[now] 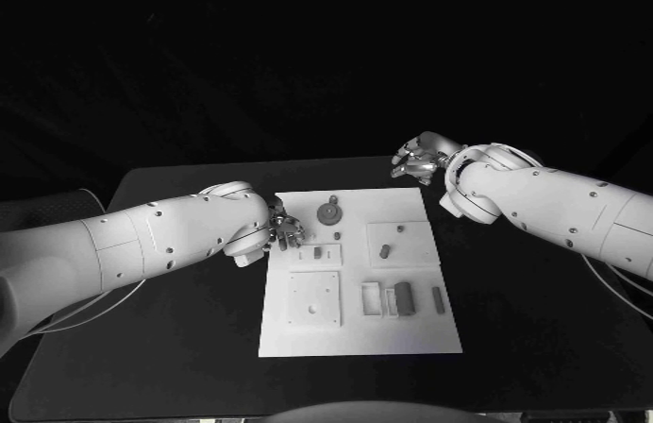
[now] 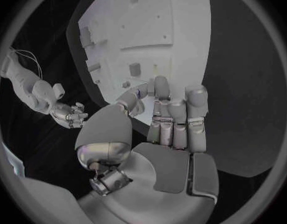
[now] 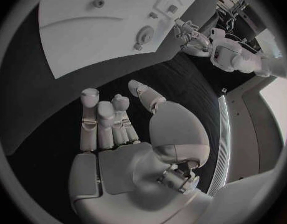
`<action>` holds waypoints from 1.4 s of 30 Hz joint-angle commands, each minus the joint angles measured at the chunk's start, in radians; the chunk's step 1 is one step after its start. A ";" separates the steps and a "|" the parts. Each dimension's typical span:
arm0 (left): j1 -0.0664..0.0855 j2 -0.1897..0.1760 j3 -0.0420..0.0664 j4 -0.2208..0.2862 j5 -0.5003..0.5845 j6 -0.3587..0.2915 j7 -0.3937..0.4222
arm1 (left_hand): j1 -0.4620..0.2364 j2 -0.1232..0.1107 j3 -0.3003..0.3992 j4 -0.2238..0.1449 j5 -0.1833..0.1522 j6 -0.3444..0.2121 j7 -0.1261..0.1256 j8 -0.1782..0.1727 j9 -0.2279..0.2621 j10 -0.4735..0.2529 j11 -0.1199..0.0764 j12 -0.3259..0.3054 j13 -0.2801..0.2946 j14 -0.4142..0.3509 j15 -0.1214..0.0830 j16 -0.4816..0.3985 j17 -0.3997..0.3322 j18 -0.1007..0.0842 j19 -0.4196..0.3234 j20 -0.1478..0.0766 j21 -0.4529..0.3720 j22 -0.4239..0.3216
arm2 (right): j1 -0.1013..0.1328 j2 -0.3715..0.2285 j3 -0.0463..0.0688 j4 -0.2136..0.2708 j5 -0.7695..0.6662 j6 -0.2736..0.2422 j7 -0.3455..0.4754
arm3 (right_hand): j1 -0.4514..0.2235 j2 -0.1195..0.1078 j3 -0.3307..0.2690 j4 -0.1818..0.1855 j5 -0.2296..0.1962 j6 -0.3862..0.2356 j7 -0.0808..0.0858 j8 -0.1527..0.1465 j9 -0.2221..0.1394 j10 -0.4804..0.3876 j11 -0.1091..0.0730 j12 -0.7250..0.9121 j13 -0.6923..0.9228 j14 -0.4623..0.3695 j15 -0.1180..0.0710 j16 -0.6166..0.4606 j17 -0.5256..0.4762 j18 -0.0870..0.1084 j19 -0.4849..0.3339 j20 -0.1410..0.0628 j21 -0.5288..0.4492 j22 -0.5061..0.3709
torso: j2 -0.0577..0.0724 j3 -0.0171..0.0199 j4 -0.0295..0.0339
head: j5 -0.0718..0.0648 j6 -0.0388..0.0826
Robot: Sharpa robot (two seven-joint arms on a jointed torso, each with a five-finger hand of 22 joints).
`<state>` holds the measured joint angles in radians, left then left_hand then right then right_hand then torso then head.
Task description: Assemble the parts on the task board
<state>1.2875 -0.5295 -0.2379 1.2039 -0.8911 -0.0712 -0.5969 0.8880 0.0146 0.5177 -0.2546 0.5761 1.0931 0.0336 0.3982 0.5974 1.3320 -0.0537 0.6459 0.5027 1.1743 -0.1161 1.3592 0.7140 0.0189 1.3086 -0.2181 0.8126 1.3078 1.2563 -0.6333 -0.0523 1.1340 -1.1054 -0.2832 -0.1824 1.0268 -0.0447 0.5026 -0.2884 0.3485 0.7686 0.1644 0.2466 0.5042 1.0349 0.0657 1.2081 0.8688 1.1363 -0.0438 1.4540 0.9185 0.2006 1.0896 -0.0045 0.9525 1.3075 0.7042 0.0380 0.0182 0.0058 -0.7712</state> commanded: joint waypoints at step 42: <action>-0.016 0.009 0.001 0.002 -0.035 0.004 0.015 | 0.001 0.010 0.046 -0.037 0.140 -0.001 -0.010 0.198 -0.003 0.016 -0.026 0.012 0.001 0.060 -0.069 0.007 0.001 0.064 0.041 -0.047 0.007 0.020 | -0.005 0.005 0.000 0.001 -0.002 0.010 0.006 | -0.009 0.002 0.006 0.001 0.005 0.005 0.015 0.006 -0.002 -0.008 -0.001 0.005 -0.002 -0.003 0.002 0.002 -0.002 0.061 0.003 -0.004 -0.005 0.014 | 0.000 0.0006 0.0003 | 0.004 -0.025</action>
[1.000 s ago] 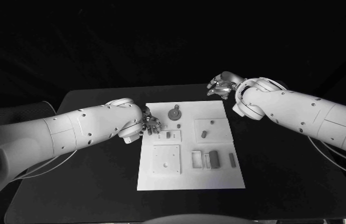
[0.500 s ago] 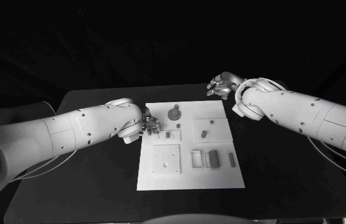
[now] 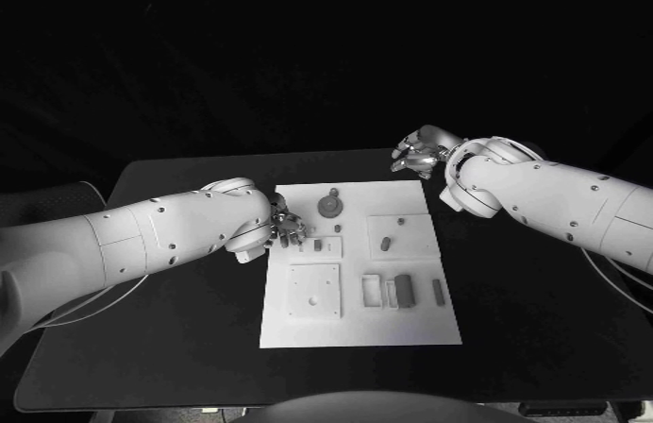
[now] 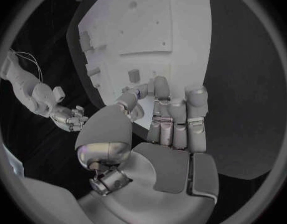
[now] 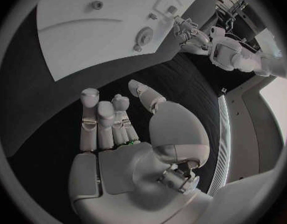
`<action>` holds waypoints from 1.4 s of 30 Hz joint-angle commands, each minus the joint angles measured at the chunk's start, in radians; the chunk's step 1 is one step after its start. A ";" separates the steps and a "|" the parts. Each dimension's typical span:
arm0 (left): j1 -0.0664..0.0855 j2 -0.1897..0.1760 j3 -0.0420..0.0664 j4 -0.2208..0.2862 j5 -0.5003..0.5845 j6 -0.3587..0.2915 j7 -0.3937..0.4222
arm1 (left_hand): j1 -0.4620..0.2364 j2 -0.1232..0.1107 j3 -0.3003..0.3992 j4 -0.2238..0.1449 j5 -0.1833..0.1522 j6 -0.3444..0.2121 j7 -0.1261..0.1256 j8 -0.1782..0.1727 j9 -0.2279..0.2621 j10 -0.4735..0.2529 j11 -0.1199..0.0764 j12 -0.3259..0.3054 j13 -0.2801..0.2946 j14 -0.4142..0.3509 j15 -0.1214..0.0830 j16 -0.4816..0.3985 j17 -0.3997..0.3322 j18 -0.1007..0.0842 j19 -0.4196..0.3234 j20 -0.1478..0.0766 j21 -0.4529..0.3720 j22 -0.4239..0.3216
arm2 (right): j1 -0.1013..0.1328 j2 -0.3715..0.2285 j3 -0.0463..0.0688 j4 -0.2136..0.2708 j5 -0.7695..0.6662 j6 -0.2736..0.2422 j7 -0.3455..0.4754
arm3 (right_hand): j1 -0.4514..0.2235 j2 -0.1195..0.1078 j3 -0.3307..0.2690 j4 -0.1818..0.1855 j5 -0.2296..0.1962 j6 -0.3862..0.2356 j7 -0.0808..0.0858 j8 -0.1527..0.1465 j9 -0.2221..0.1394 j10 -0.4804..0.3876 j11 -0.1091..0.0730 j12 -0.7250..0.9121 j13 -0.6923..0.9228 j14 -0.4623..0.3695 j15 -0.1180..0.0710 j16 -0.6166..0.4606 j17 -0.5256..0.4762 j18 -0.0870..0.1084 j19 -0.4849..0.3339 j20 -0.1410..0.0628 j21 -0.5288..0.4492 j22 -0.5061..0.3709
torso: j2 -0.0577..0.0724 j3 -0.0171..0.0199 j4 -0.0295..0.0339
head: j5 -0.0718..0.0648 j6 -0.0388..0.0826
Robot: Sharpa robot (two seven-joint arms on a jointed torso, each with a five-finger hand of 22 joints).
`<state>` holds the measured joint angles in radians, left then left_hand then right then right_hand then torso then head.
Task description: Assemble the parts on the task board
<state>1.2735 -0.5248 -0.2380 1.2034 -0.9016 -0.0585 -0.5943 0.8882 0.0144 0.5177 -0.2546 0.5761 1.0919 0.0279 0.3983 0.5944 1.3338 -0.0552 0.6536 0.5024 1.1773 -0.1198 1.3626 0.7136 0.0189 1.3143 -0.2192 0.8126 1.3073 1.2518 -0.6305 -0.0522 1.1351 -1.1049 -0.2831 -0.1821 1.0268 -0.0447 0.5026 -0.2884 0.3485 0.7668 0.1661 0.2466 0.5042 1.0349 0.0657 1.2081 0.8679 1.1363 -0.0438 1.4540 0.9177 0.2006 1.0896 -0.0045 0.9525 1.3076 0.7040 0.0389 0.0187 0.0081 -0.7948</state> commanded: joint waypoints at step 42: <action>-0.006 -0.002 0.001 0.028 -0.065 0.019 0.007 | -0.018 -0.006 0.039 -0.028 0.132 -0.006 -0.006 0.225 -0.009 0.008 -0.025 0.026 0.000 0.053 -0.066 0.010 0.003 0.062 0.034 -0.045 0.008 0.018 | -0.001 0.005 0.000 -0.003 -0.001 0.013 0.006 | -0.010 0.002 0.006 0.001 0.005 0.006 0.013 0.006 -0.002 -0.008 -0.001 0.005 -0.001 -0.003 0.002 0.002 -0.001 0.061 0.004 -0.004 -0.005 0.013 | 0.000 -0.0003 -0.0001 | 0.010 -0.013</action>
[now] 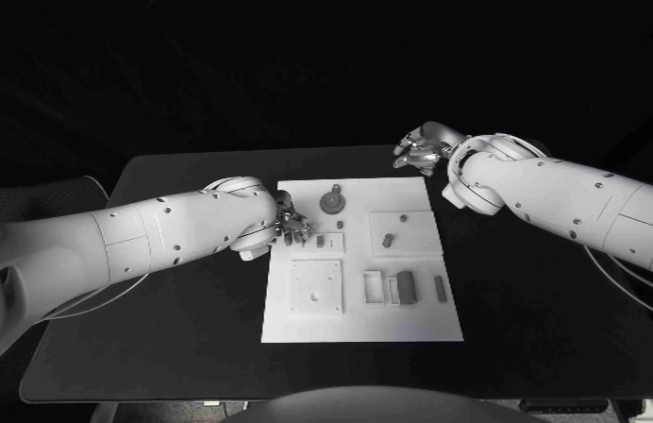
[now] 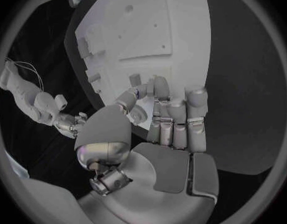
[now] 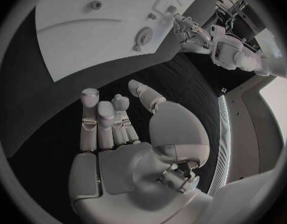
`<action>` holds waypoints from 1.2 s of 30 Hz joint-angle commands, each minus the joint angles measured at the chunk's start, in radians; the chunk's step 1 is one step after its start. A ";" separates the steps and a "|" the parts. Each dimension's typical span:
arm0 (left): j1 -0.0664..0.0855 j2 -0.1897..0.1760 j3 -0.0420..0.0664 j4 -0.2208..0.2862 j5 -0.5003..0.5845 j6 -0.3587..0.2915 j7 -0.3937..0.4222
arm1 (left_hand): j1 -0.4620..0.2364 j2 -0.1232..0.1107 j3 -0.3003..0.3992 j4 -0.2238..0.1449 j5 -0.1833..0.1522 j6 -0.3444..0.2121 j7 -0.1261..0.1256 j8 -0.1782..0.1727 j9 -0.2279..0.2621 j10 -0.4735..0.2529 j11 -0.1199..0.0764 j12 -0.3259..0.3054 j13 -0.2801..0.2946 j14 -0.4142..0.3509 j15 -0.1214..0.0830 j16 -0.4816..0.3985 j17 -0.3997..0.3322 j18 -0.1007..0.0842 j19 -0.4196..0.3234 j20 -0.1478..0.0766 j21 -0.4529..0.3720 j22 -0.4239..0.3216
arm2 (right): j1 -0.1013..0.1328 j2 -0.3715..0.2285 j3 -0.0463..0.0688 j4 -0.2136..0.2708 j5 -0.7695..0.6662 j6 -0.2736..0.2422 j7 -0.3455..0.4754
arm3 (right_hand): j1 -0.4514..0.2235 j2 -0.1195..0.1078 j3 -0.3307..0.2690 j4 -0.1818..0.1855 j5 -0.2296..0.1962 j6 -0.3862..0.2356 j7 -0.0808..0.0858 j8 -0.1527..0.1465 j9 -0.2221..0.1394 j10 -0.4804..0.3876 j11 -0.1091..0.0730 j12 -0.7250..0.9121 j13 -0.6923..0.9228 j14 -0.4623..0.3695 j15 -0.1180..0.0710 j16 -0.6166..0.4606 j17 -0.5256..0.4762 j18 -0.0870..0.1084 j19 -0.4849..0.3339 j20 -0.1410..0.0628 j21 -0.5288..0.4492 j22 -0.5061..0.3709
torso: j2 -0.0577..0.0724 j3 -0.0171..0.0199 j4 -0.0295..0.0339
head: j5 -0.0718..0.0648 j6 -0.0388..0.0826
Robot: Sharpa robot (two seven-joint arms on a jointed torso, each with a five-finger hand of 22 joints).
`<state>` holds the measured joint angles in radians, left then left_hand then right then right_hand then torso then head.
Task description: Assemble the parts on the task board
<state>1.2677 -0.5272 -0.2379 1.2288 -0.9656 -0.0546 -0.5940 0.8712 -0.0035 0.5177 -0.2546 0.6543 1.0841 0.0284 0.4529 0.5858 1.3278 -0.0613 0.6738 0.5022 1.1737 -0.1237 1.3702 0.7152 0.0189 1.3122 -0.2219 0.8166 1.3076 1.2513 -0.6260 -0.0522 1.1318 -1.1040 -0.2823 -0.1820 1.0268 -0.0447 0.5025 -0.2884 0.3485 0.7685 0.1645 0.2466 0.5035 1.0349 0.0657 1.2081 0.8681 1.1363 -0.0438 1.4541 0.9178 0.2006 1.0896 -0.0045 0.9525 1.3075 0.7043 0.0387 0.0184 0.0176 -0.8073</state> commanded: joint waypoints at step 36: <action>-0.004 0.002 0.000 -0.005 -0.038 0.008 0.011 | -0.034 -0.059 0.023 0.043 -0.114 -0.015 -0.011 0.223 -0.032 0.000 -0.024 0.046 -0.013 0.057 -0.067 0.008 -0.004 0.063 0.043 -0.046 -0.001 0.015 | -0.001 0.001 0.000 0.001 -0.002 0.013 0.007 | -0.011 0.002 0.006 0.001 0.004 0.004 0.015 0.006 -0.001 -0.008 -0.001 0.005 -0.002 -0.003 0.002 0.002 -0.002 0.061 0.003 -0.004 -0.006 0.013 | 0.000 0.0007 -0.0007 | 0.006 -0.010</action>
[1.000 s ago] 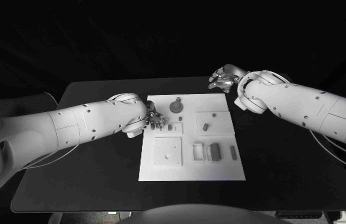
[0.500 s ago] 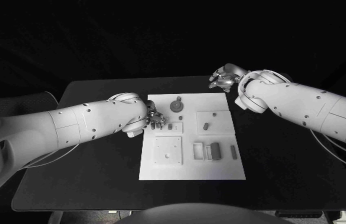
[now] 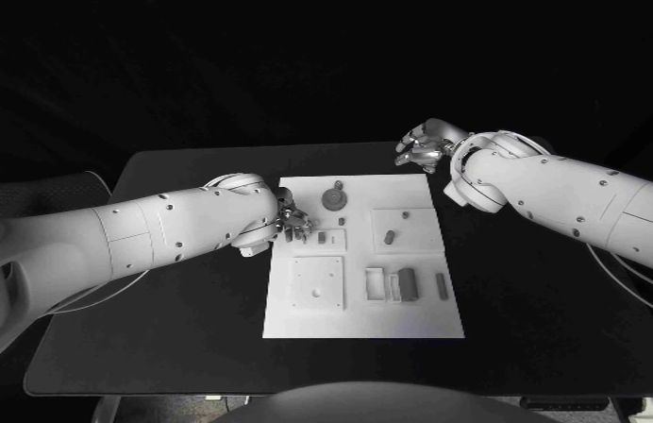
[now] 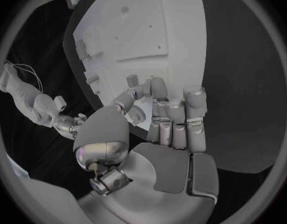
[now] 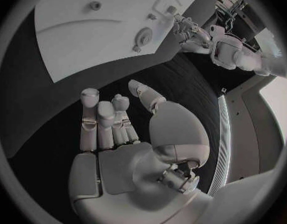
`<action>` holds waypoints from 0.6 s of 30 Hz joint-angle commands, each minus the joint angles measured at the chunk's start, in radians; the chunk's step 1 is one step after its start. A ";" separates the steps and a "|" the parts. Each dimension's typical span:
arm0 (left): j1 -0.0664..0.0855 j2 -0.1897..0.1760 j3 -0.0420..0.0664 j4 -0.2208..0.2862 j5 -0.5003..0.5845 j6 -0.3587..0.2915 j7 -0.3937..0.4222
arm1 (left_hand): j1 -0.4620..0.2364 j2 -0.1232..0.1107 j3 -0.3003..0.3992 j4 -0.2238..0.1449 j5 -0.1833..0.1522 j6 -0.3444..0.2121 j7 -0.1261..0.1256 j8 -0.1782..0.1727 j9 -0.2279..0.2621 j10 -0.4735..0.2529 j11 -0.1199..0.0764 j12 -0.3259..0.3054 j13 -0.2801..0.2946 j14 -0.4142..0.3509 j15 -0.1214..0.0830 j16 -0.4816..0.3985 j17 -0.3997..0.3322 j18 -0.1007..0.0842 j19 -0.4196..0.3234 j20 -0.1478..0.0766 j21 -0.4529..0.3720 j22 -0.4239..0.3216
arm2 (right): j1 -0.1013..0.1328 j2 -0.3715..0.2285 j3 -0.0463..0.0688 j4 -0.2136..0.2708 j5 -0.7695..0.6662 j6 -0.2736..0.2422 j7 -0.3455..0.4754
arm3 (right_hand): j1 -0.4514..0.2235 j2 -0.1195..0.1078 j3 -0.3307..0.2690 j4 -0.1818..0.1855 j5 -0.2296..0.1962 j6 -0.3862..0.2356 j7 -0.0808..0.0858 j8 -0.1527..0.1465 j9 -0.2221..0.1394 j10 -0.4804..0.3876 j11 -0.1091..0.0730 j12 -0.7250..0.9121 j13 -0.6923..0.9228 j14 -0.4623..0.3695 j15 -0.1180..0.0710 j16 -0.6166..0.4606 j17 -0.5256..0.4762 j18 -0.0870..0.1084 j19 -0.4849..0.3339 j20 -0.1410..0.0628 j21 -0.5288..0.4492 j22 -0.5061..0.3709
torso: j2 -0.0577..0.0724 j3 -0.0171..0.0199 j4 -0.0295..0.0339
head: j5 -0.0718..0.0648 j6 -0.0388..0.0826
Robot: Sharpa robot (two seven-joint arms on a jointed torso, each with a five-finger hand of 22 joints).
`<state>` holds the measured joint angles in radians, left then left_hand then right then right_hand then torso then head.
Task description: Assemble the parts on the task board
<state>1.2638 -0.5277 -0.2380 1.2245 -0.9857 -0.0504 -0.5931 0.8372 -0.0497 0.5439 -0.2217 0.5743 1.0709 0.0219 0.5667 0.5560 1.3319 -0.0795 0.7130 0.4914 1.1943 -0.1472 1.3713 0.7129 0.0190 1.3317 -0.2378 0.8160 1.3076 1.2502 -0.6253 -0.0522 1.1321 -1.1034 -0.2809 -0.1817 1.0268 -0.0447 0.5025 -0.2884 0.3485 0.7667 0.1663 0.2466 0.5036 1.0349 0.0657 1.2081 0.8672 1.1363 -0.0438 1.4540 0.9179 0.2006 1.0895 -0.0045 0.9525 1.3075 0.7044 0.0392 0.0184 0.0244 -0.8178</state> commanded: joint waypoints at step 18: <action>-0.003 0.008 0.000 -0.001 -0.051 0.029 0.007 | -0.006 -0.045 -0.006 0.042 -0.111 -0.012 -0.004 0.126 -0.018 -0.013 -0.005 0.019 -0.010 0.033 -0.043 0.008 -0.004 0.064 0.020 -0.032 -0.003 0.016 | 0.000 -0.001 0.000 0.002 -0.002 0.012 0.006 | -0.011 0.003 0.006 0.001 0.005 0.006 0.013 0.007 -0.001 -0.008 -0.001 0.006 -0.001 -0.003 0.002 0.002 -0.002 0.061 0.004 -0.004 -0.006 0.013 | 0.000 -0.0001 0.0000 | -0.004 -0.005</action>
<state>1.2613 -0.5219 -0.2380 1.2218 -1.0234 -0.0434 -0.5927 0.8287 -0.0899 0.5364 -0.1849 0.4676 1.0637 0.0150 0.6943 0.5383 1.3241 -0.0847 0.7272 0.4817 1.2240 -0.1808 1.3749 0.7099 0.0189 1.3546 -0.2685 0.8159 1.3078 1.2502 -0.6261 -0.0522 1.1326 -1.1032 -0.2807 -0.1816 1.0268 -0.0447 0.5026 -0.2884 0.3485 0.7670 0.1659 0.2466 0.5037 1.0349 0.0657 1.2081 0.8673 1.1363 -0.0437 1.4540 0.9170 0.2006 1.0895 -0.0044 0.9525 1.3075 0.7046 0.0394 0.0182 0.0211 -0.8213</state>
